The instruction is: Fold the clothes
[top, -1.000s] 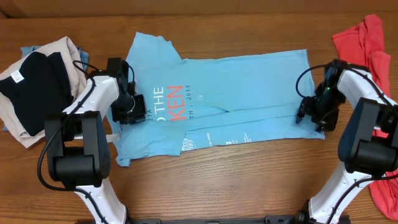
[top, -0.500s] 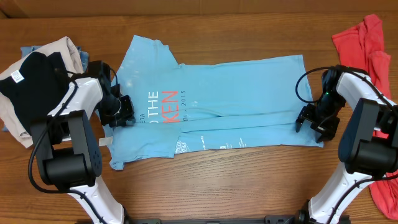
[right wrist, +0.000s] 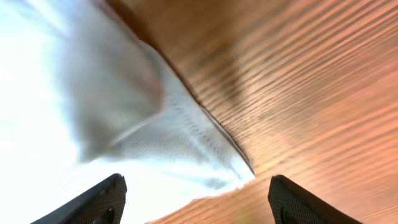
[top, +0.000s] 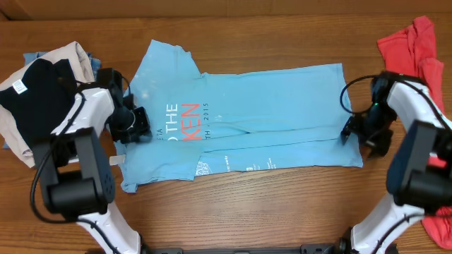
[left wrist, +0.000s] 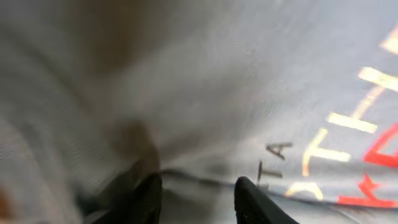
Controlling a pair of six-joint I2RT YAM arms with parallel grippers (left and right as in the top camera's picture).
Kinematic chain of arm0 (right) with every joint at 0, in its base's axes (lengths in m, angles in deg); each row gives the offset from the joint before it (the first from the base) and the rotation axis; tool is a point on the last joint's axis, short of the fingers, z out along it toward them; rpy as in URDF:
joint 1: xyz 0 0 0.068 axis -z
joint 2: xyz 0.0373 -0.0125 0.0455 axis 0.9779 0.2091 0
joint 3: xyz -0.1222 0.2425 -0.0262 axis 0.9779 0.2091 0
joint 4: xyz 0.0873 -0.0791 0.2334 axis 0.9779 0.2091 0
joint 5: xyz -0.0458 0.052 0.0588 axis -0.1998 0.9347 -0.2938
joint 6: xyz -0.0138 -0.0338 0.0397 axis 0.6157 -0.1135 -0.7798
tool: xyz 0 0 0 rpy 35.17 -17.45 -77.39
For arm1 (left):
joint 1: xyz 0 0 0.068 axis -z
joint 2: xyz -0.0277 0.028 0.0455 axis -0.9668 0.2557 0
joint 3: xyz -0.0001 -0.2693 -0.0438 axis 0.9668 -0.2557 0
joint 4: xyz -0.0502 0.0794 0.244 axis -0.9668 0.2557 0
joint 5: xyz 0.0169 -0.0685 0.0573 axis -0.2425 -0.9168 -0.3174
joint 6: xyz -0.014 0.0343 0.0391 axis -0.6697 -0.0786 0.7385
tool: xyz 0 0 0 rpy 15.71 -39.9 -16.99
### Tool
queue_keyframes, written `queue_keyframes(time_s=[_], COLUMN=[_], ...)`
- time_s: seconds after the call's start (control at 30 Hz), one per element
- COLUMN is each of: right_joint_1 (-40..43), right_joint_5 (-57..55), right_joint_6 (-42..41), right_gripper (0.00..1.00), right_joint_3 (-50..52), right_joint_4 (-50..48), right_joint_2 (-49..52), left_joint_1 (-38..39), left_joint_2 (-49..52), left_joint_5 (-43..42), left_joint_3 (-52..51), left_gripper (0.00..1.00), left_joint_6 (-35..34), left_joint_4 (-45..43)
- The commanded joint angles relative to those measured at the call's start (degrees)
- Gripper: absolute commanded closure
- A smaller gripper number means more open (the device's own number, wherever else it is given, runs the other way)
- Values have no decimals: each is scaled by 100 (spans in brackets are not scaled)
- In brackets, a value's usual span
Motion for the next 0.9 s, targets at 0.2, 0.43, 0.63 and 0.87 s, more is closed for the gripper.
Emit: queue_keyframes(time_s=[0.2, 0.43, 0.63, 0.87], right_joint_1=[-529, -1156, -1185, -1185], right_joint_5=[470, 658, 658, 660], right_joint_6=[780, 898, 898, 898], right_gripper=[22, 20, 19, 19], right_joint_3=[-422, -315, -315, -315], right_joint_4=[-179, -387, -420, -402], right_joint_2=[-1202, -1191, -1191, -1191], left_joint_1=[168, 1049, 2159, 3150], left_joint_2=[-1370, -1344, -1327, -1290], left_joint_5=[-400, -37, 466, 1029], left_joint_3=[310, -310, -739, -1058], left_gripper=[49, 51, 51, 53], left_joint_6=[120, 326, 382, 372], left_joint_4=[916, 970, 264, -175])
